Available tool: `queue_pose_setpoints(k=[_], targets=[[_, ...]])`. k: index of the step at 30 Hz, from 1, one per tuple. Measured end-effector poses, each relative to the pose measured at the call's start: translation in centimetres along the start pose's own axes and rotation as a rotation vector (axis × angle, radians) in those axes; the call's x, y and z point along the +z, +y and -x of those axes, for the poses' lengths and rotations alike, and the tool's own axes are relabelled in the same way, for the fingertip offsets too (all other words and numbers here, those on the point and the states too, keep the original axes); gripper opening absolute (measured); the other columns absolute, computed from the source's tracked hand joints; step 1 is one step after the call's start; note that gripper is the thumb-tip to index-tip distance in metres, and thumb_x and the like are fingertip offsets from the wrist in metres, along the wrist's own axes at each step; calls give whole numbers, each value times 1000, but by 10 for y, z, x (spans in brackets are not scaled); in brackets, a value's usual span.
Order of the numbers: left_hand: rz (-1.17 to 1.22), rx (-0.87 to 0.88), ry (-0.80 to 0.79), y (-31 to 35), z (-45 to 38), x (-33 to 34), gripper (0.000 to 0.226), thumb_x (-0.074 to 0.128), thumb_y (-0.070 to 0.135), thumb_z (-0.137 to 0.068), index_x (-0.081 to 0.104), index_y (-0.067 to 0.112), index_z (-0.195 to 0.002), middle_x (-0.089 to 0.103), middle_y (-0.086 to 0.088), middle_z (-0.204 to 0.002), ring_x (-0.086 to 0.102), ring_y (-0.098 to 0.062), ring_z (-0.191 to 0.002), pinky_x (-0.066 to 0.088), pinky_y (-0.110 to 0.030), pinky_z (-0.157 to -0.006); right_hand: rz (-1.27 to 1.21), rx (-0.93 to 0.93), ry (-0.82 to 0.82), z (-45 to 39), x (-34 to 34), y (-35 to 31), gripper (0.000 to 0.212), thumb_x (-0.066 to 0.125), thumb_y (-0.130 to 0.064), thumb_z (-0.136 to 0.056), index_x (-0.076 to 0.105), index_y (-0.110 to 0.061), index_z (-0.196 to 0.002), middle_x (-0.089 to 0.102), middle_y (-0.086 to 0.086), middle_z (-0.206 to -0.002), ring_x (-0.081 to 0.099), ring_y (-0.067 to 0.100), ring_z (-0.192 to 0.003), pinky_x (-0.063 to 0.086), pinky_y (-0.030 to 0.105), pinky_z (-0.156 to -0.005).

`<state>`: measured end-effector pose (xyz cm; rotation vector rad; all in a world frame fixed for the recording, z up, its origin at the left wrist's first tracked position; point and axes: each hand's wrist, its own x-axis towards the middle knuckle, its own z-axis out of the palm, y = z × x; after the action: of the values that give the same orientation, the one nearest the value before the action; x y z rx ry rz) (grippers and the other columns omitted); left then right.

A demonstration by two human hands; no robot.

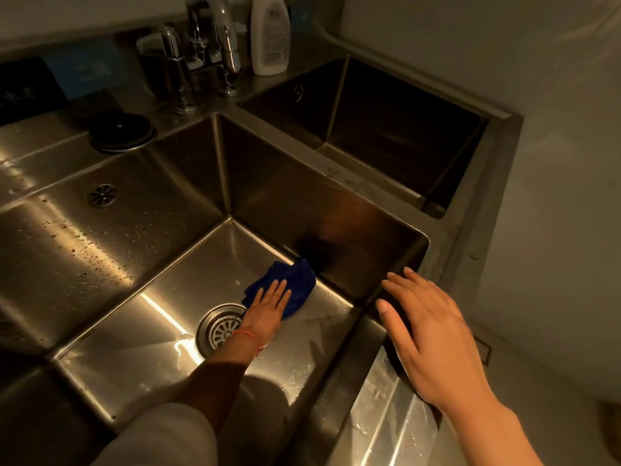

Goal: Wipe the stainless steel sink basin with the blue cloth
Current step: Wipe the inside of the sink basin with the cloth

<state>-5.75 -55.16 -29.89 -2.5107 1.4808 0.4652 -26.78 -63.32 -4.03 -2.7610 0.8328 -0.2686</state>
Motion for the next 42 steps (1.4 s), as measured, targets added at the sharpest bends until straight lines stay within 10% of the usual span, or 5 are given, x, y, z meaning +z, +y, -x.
queue_pose_setpoints(k=[42], targets=[[-97, 435, -24, 18, -17, -13, 74, 39, -4, -93, 1, 17, -154, -10, -4, -161, -11, -22, -149, -3, -39, -121, -85, 0, 56, -4, 7, 3, 52, 31, -52, -88, 53, -24, -126, 55, -6, -129, 29, -3, -123, 26, 32, -105]])
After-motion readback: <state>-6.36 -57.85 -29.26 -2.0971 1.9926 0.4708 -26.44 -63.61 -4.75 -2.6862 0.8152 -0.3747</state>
